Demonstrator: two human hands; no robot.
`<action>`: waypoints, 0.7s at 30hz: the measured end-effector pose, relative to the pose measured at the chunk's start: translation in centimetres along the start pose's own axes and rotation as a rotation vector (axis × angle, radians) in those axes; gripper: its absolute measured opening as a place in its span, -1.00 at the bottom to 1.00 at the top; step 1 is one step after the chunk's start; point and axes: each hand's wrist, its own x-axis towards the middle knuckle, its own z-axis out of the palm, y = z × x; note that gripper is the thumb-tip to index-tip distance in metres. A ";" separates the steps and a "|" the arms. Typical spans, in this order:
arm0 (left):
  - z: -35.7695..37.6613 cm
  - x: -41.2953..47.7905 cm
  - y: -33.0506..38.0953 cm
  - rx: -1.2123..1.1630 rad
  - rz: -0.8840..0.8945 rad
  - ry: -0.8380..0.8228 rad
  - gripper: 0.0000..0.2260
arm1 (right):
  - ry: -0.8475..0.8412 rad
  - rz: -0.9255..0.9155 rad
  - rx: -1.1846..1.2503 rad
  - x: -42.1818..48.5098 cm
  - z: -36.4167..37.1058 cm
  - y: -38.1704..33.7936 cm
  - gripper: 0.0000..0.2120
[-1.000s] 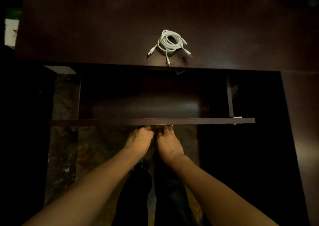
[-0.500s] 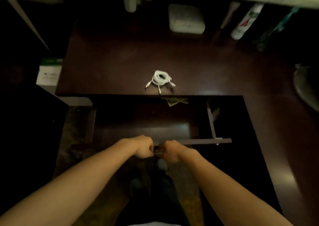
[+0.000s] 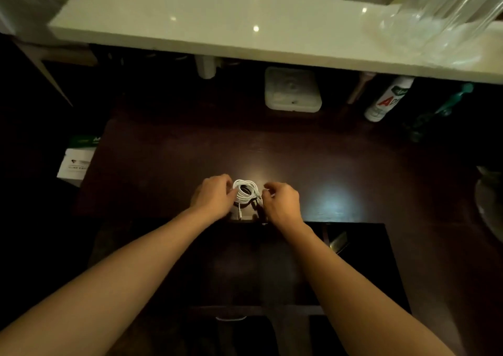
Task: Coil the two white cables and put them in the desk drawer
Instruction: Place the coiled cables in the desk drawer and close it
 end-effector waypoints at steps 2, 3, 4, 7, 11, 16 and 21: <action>1.2 2.0 -0.2 0.083 -0.044 -0.011 -0.69 | -0.042 -0.005 -0.011 2.0 0.9 0.4 -0.70; 1.9 2.8 -0.3 0.113 -0.071 -0.036 -0.65 | -0.067 -0.008 -0.013 2.8 1.3 0.5 -0.71; 2.4 3.5 -0.2 0.129 -0.097 -0.061 -0.61 | -0.095 -0.013 -0.021 3.6 1.8 0.6 -0.71; 3.6 4.9 -0.3 0.142 -0.140 -0.097 -0.60 | -0.186 0.007 -0.106 5.2 3.3 0.6 -0.68; 4.3 5.7 0.6 0.155 -0.175 -0.093 -0.73 | -0.195 0.058 -0.170 6.5 3.9 0.3 -0.76; 4.9 4.8 1.5 0.152 -0.162 -0.105 -0.74 | -0.237 0.041 -0.243 5.8 4.3 0.1 -0.77; 4.2 2.5 0.2 -0.320 -0.228 -0.281 -0.87 | -0.270 0.169 0.021 2.4 3.7 0.3 -0.80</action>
